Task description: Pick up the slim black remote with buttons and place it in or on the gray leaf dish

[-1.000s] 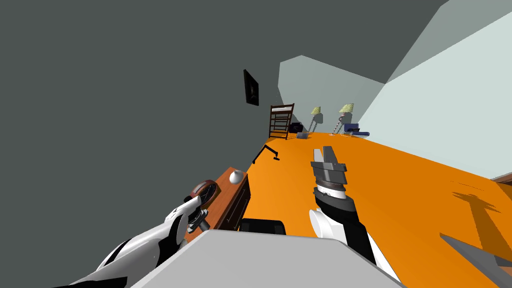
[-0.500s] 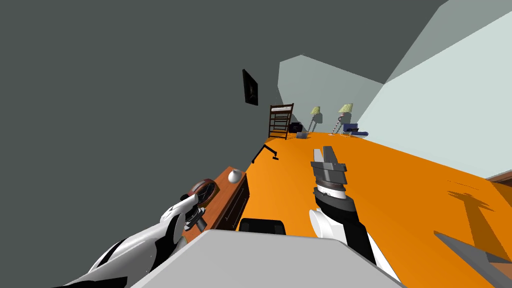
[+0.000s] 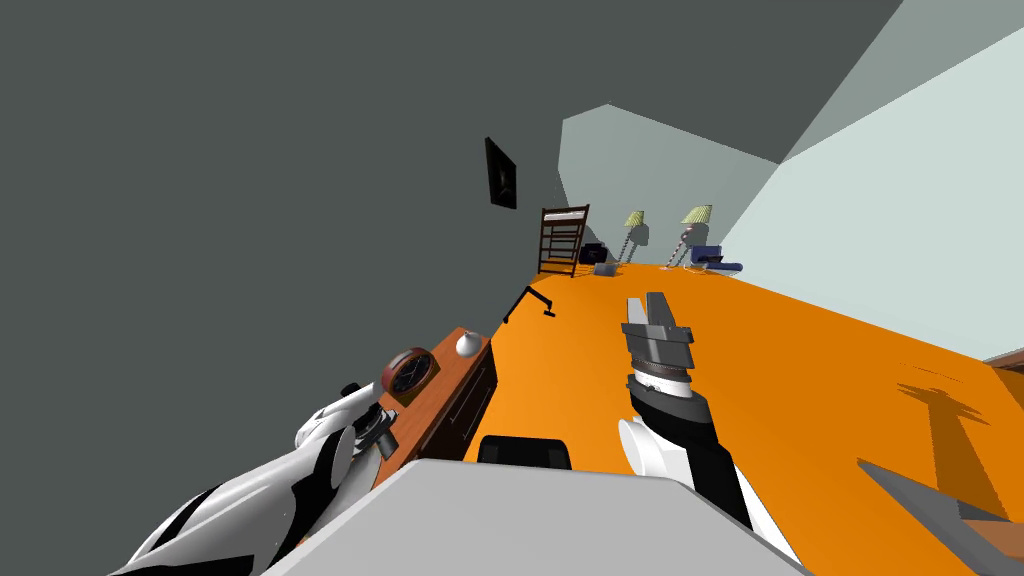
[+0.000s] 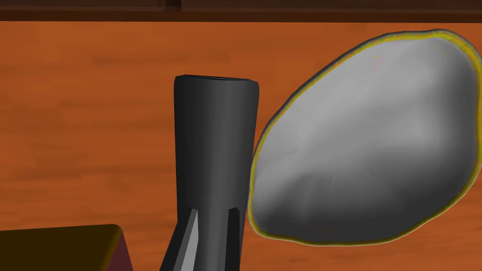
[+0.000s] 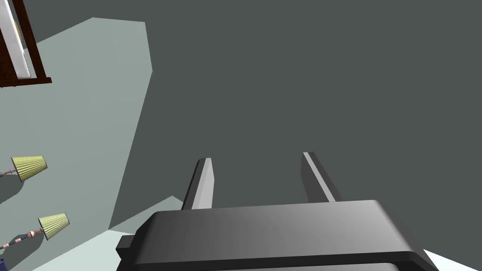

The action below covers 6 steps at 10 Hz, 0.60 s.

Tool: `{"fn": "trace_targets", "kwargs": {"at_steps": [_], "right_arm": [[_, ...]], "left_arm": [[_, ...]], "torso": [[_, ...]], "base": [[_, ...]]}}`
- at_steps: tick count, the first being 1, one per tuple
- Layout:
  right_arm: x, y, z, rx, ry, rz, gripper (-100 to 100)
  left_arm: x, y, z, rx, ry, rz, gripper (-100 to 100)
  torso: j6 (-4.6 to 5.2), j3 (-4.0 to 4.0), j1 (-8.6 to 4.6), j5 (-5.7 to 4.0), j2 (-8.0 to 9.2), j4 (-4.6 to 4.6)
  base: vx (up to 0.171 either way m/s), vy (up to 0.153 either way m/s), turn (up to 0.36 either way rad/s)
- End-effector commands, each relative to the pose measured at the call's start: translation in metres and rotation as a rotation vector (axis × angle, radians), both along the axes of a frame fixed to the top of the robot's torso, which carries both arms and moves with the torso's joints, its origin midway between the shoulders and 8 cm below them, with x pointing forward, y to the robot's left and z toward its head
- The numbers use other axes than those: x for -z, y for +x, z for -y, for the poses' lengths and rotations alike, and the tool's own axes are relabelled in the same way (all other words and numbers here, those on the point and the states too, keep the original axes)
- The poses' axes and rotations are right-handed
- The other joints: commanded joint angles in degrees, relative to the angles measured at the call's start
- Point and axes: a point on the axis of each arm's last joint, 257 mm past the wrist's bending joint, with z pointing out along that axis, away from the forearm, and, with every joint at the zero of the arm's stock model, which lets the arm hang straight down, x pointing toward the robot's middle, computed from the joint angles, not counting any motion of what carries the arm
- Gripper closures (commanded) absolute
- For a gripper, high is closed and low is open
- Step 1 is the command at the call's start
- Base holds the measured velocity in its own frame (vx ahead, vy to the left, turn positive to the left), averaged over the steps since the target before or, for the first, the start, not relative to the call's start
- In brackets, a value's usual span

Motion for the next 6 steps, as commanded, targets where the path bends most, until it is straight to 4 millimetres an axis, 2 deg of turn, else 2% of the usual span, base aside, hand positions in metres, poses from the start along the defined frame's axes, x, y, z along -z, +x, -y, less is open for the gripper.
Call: {"fn": "trace_targets", "kwargs": {"at_steps": [1,2,6], "right_arm": [[0.000,0.000,0.000,0.000,0.000,0.000,0],[0.000,0.000,0.000,0.000,0.000,0.000,0],[0.000,0.000,0.000,0.000,0.000,0.000,0]], "left_arm": [[-0.011,0.000,-0.012,0.008,0.004,0.001,100],[-0.019,-0.001,-0.020,0.017,0.001,-0.001,100],[-0.032,-0.007,-0.027,0.043,-0.024,-0.014,100]], "torso": [[0.00,0.00,0.00,0.00,0.00,0.00],[-0.01,-0.05,-0.02,-0.03,-0.10,-0.01],[-0.03,-0.11,0.09,0.01,-0.19,-0.05]], "base": [[-0.076,-0.061,0.030],[-0.085,-0.065,0.077],[-0.067,-0.026,0.051]]}}
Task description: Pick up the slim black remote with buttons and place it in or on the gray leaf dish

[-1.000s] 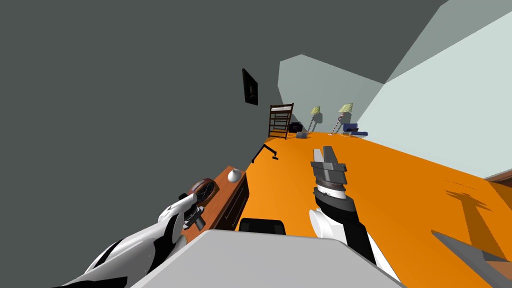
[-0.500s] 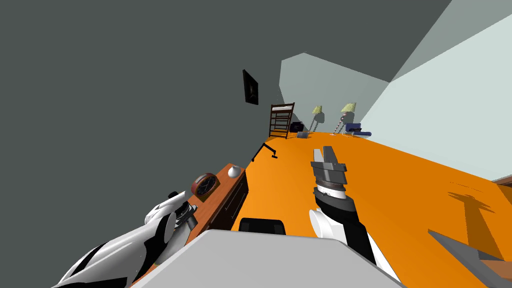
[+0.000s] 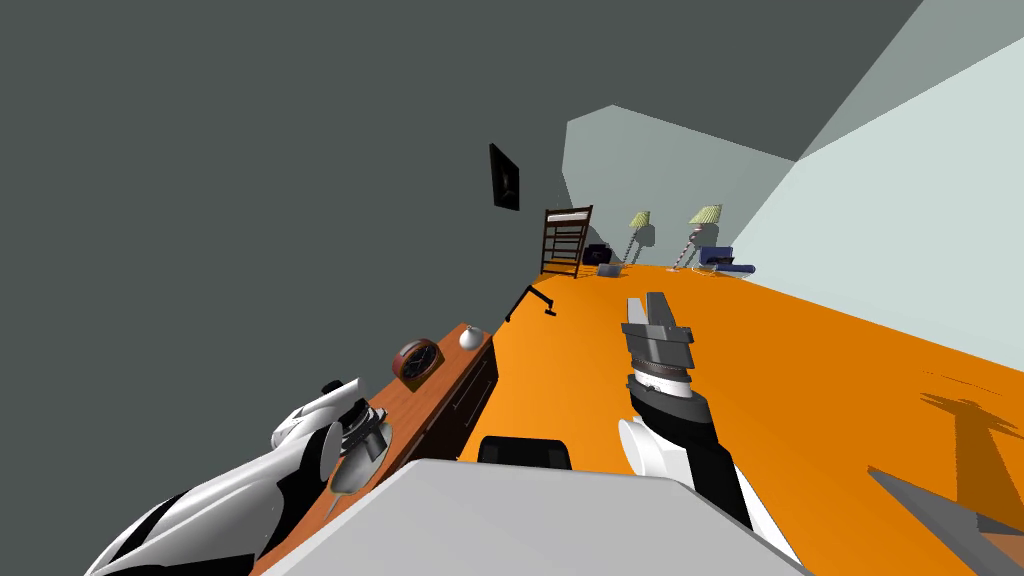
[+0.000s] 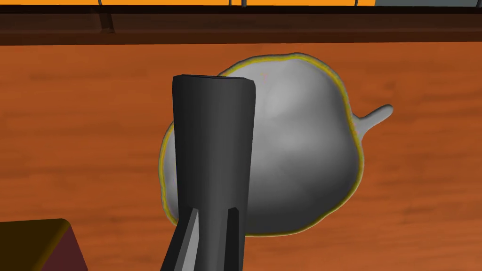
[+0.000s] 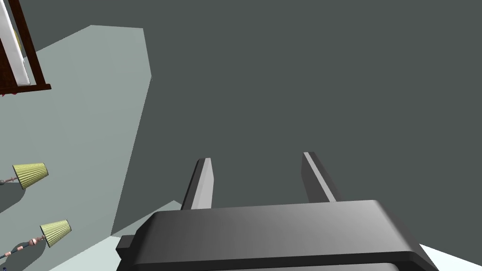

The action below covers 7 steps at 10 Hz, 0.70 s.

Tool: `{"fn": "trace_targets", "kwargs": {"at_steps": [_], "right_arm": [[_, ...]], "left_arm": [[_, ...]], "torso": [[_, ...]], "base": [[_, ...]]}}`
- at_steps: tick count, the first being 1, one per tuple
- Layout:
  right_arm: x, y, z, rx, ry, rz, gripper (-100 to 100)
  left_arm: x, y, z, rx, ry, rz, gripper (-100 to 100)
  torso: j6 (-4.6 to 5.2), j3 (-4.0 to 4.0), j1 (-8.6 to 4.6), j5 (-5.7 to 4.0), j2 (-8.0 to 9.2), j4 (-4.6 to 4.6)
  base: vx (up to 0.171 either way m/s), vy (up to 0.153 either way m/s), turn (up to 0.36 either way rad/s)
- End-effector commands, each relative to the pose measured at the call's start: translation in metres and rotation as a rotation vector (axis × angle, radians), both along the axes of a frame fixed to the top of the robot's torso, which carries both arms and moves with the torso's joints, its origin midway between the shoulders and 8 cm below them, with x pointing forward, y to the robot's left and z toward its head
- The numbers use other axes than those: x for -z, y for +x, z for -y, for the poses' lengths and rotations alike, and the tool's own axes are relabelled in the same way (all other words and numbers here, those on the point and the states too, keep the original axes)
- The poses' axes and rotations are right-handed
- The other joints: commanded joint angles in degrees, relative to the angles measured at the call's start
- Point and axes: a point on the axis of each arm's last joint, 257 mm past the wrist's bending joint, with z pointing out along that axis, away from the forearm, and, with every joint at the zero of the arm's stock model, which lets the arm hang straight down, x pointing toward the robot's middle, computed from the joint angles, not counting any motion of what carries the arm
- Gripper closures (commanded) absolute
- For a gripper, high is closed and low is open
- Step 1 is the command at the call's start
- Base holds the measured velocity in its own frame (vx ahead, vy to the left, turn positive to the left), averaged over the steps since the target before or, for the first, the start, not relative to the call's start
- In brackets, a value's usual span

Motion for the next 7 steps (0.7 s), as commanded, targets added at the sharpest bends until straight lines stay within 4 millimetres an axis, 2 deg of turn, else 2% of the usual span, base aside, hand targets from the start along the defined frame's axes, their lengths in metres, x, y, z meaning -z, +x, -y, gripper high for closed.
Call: {"fn": "trace_targets", "kwargs": {"at_steps": [1,4,5,7], "right_arm": [[0.0000,0.0000,0.0000,0.000,0.000,0.000,0],[0.0000,0.0000,0.0000,0.000,0.000,0.000,0],[0.0000,0.0000,0.0000,0.000,0.000,0.000,0],[0.0000,0.0000,0.0000,0.000,0.000,0.000,0]], "left_arm": [[-0.0032,-0.0039,0.0007,0.015,-0.020,-0.010,100],[-0.0035,-0.0074,0.0034,0.023,-0.036,-0.017,100],[-0.0032,-0.0089,0.0039,0.025,-0.039,-0.021,-100],[-0.0032,-0.0090,0.0038,0.024,-0.038,-0.021,-100]], "torso": [[0.00,0.00,0.00,0.00,0.00,0.00],[0.02,-0.07,0.15,0.06,-0.11,-0.03],[0.09,-0.11,0.14,0.07,-0.22,-0.03],[0.10,-0.18,0.10,0.06,-0.32,-0.05]], "base": [[-0.069,-0.007,0.060],[-0.038,0.012,0.049],[-0.005,0.001,0.000],[0.000,0.000,0.000]]}}
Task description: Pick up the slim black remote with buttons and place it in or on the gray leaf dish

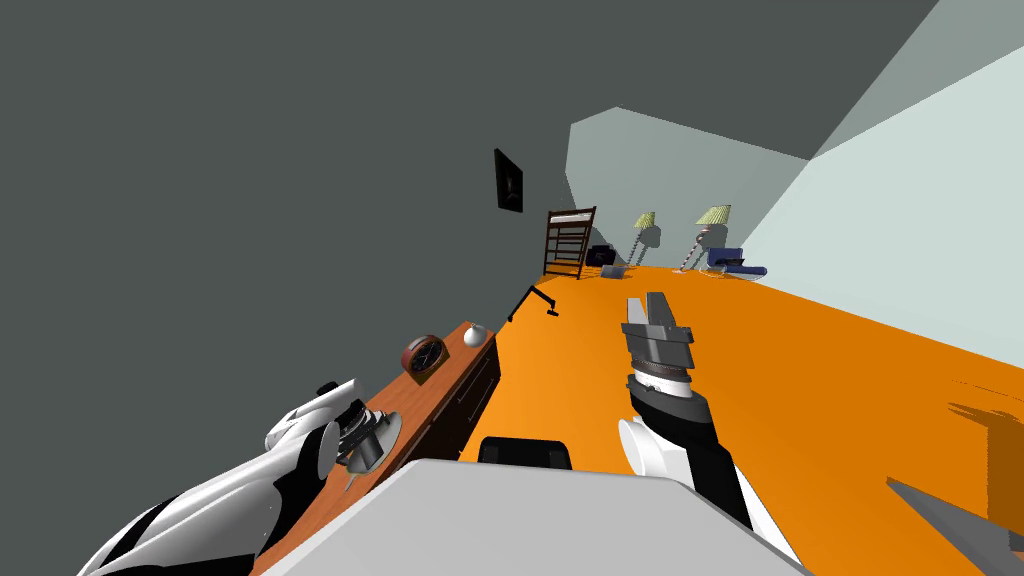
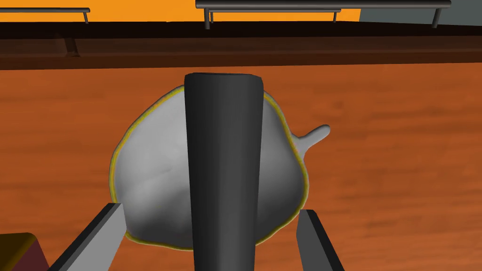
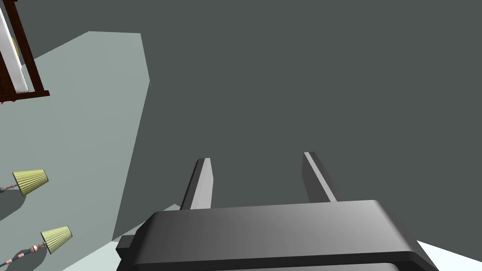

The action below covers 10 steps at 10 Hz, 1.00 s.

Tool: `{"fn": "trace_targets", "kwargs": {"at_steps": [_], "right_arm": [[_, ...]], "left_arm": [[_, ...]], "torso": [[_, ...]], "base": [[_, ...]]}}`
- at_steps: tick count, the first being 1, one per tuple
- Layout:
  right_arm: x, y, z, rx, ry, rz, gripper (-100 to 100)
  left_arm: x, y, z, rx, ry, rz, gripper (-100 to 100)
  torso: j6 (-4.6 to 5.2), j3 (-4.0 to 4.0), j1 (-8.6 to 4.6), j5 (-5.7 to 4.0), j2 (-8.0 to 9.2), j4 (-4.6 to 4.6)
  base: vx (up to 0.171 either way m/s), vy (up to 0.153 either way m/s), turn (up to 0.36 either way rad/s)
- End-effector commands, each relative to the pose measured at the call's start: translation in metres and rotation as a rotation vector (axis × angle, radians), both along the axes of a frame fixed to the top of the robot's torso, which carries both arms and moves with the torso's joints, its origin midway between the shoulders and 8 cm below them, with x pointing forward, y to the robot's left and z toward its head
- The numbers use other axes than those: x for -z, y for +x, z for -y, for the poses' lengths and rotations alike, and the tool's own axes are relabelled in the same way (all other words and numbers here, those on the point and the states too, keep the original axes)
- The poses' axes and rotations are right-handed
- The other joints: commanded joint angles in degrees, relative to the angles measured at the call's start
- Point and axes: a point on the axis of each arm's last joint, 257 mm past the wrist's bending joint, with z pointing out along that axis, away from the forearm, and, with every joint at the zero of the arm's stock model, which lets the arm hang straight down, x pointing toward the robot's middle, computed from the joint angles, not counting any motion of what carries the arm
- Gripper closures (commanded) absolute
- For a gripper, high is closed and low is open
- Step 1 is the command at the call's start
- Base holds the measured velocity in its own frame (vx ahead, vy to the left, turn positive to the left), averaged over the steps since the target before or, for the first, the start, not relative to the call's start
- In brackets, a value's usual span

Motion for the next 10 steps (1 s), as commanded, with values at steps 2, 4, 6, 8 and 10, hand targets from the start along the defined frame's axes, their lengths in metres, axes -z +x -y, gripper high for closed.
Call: {"fn": "trace_targets", "kwargs": {"at_steps": [2,4,6,8,10], "right_arm": [[0.000,0.000,0.000,0.000,0.000,0.000,0],[0.000,0.000,0.000,0.000,0.000,0.000,0],[0.000,0.000,0.000,0.000,0.000,0.000,0],[0.000,0.000,0.000,0.000,0.000,0.000,0],[0.000,0.000,0.000,0.000,0.000,0.000,0]], "left_arm": [[0.000,0.000,0.000,0.000,0.000,0.000,-100],[-0.016,-0.001,-0.013,0.005,0.000,0.000,-100],[-0.021,0.006,-0.018,0.012,0.016,0.014,-100],[-0.032,-0.002,-0.025,0.011,0.000,0.001,-100],[-0.044,-0.003,-0.033,0.015,-0.001,0.002,-100]], "torso": [[0.00,0.00,0.00,0.00,-0.01,0.00],[0.00,-0.01,0.00,0.00,-0.01,0.00],[0.00,-0.04,-0.22,-0.05,-0.06,-0.01],[-0.01,-0.04,-0.17,-0.05,-0.08,-0.02],[0.01,-0.03,-0.14,-0.03,-0.05,-0.01]], "base": [[0.000,0.000,0.000],[0.005,-0.021,0.018],[0.018,-0.049,0.017],[0.017,-0.050,0.027],[0.010,-0.033,0.011]]}}
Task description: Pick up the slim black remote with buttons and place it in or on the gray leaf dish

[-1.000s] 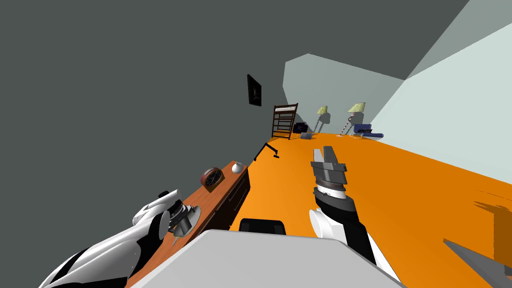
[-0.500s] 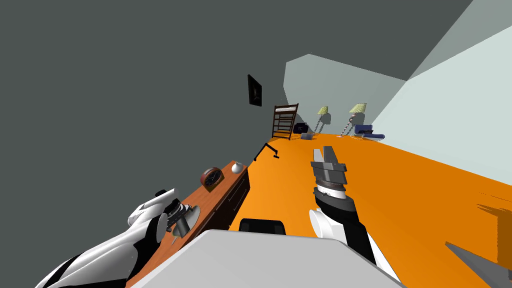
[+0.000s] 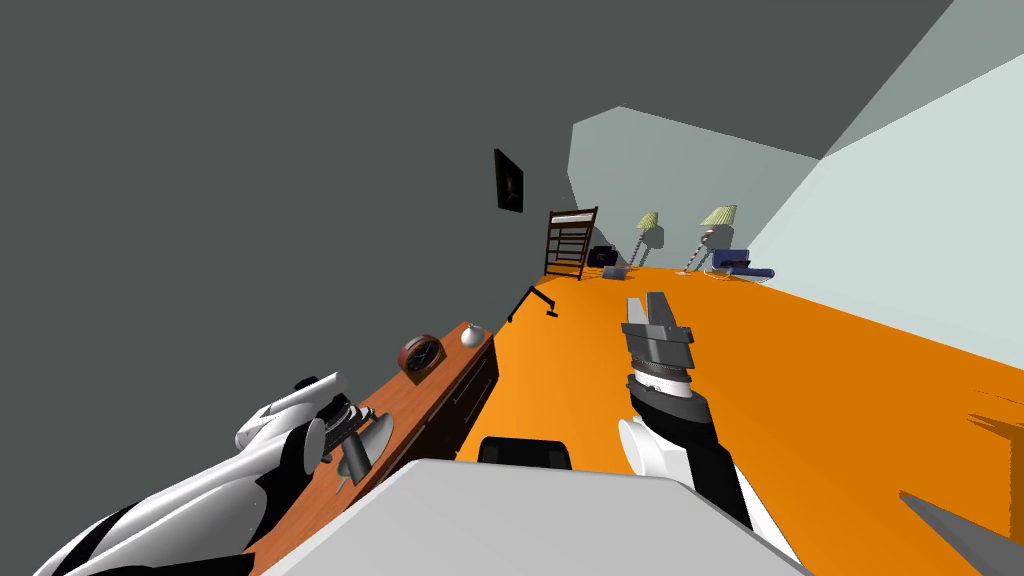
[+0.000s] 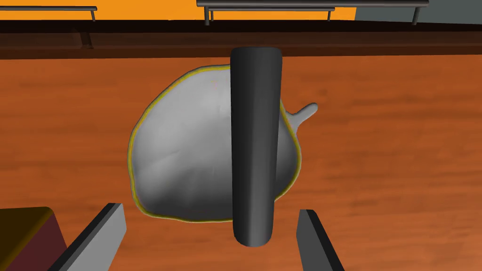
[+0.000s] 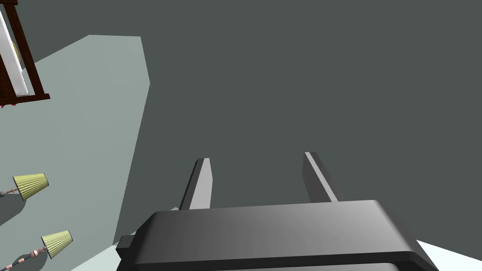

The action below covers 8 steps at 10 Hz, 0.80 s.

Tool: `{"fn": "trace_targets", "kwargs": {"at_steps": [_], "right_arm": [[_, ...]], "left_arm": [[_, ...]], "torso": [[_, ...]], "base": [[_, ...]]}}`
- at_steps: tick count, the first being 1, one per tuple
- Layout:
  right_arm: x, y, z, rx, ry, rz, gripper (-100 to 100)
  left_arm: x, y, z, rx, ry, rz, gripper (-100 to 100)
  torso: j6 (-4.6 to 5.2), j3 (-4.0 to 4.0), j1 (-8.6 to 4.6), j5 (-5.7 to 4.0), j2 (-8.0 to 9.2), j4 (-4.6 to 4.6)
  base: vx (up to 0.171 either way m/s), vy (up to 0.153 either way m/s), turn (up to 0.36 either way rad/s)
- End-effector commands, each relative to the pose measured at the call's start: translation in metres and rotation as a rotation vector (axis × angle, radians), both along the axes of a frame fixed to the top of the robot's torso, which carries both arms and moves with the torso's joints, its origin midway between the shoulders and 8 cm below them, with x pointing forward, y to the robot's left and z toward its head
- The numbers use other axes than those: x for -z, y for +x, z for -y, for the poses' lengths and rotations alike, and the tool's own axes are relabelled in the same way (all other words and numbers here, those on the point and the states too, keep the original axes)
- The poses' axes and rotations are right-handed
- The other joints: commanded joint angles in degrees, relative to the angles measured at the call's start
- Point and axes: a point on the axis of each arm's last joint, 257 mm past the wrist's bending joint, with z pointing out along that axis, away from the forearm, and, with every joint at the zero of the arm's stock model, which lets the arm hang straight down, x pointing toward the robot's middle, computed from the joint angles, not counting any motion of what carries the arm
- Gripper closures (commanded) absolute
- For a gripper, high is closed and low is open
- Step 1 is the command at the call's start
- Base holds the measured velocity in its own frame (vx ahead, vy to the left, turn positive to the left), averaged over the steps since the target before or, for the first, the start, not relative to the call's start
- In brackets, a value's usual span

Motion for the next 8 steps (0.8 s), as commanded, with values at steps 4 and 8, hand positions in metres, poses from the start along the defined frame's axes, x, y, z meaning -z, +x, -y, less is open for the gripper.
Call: {"fn": "trace_targets", "kwargs": {"at_steps": [4,8], "right_arm": [[0.0000,0.0000,0.0000,0.000,0.000,0.000,0],[0.0000,0.0000,0.0000,0.000,0.000,0.000,0]], "left_arm": [[-0.0098,-0.0002,-0.0056,0.004,-0.003,-0.001,0],[-0.0098,-0.0002,-0.0056,0.004,-0.003,-0.001,0]], "torso": [[0.01,0.01,0.10,0.03,0.02,0.00],[0.01,0.02,0.15,0.05,0.03,0.00]], "base": [[0.007,-0.023,0.013],[0.000,0.000,0.000]]}}
